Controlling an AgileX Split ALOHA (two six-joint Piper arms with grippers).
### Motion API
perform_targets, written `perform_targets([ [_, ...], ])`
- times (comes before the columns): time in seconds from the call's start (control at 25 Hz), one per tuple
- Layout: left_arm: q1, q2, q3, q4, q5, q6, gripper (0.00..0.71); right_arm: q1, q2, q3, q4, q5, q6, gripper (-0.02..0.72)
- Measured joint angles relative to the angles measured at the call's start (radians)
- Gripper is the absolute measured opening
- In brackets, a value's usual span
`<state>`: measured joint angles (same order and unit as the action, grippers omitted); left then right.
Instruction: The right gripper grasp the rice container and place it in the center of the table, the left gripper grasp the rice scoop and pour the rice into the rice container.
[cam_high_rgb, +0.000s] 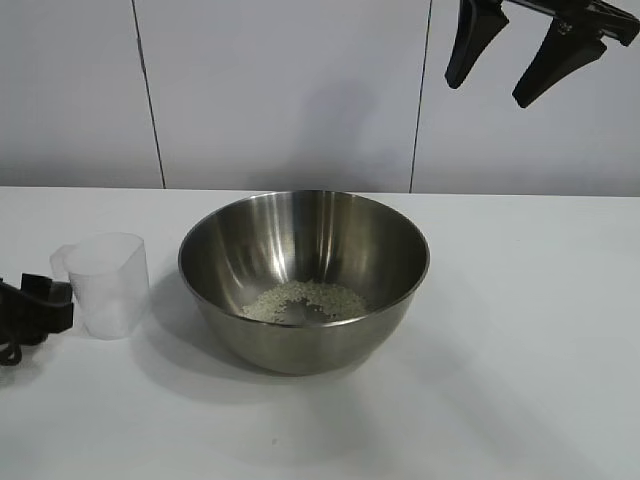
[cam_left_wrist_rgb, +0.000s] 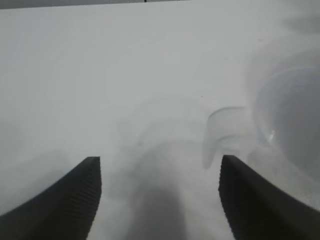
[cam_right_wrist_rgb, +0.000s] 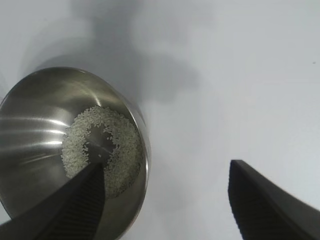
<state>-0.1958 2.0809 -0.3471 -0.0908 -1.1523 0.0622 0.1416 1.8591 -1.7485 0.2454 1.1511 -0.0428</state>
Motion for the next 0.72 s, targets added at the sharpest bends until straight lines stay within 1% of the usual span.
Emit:
perform_targets([
  [0.08,0.0,-0.015,0.061,-0.001,0.001,0.0,0.529,0.0,0.0,0.0,0.0,-0.001,0.0,0.484],
  [0.2,0.0,-0.097,0.149,-0.009,0.001,0.0,0.531,0.0,0.0,0.0,0.0,-0.002,0.0,0.484],
  [0.32,0.0,-0.245,0.218,-0.02,0.001,-0.02,0.531,0.0,0.0,0.0,0.005,-0.002,0.0,0.484],
  [0.4,0.0,-0.358,0.247,-0.014,0.001,-0.078,0.531,0.0,0.0,0.0,0.01,-0.006,0.0,0.484],
  [0.52,0.0,-0.547,0.24,0.021,0.016,-0.177,0.531,0.0,0.0,0.0,0.014,-0.007,0.0,0.484],
  [0.56,0.0,-0.611,0.217,0.04,0.057,-0.206,0.531,0.0,0.0,0.0,0.015,-0.007,0.0,0.484],
  [0.6,0.0,-0.671,0.19,0.075,0.139,-0.23,0.531,0.0,0.0,0.0,0.015,-0.007,0.0,0.484],
  [0.68,0.0,-0.76,0.097,0.18,0.358,-0.299,0.531,0.0,0.0,0.0,0.015,-0.007,-0.001,0.484],
  [0.72,0.0,-0.796,0.048,0.232,0.5,-0.352,0.531,0.0,0.0,0.0,0.015,-0.007,-0.001,0.484],
])
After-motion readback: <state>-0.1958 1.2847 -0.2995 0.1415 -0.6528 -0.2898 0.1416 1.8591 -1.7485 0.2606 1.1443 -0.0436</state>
